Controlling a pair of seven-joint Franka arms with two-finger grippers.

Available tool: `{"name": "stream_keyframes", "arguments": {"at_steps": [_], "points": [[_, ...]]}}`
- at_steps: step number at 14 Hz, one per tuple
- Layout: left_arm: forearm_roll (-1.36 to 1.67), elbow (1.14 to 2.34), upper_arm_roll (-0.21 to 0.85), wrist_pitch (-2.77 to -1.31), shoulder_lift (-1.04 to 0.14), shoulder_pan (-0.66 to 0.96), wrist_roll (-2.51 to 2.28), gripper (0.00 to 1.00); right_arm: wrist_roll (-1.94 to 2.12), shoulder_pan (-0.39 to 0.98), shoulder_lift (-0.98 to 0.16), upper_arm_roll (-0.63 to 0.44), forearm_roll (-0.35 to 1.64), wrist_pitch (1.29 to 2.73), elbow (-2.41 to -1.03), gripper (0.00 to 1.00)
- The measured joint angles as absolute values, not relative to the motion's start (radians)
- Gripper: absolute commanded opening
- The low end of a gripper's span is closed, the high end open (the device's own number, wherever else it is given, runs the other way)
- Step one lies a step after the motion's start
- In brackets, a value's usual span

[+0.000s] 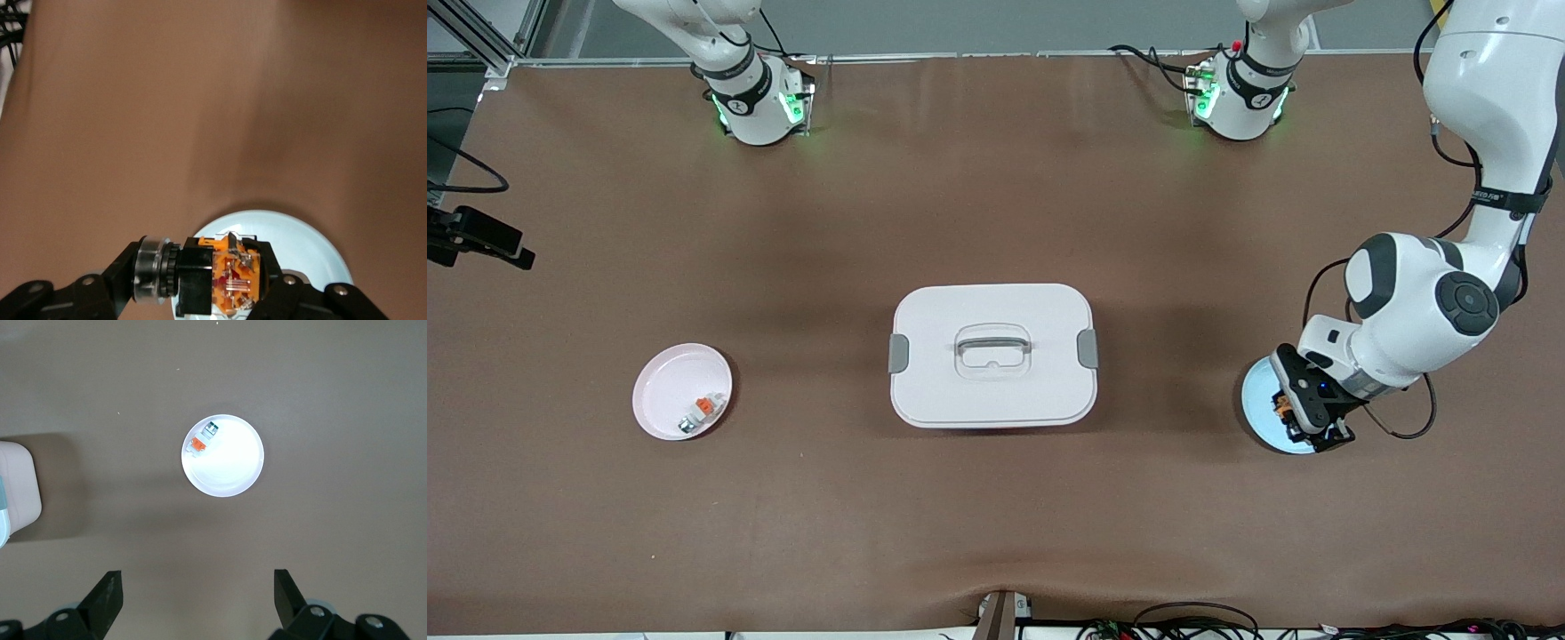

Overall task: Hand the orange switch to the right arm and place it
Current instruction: 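Carry the switch with the left gripper above the white box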

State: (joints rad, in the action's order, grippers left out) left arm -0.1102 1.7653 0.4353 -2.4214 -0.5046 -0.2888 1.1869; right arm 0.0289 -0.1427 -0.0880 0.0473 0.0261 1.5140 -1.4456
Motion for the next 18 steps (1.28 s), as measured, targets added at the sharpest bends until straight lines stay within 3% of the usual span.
{"name": "stream_keyframes", "arguments": {"at_steps": [7,18], "points": [[-0.081,1.543,0.593,-2.140,-0.498,-0.274,0.814,0.00,0.029,-0.143,-0.088,0.046,0.026,1.514,-1.446,1.00],[-0.227,1.458,0.779,-2.114,-0.494,-0.081,0.707,0.00,0.029,-0.144,-0.088,0.043,0.026,1.477,-1.446,1.00]]}}
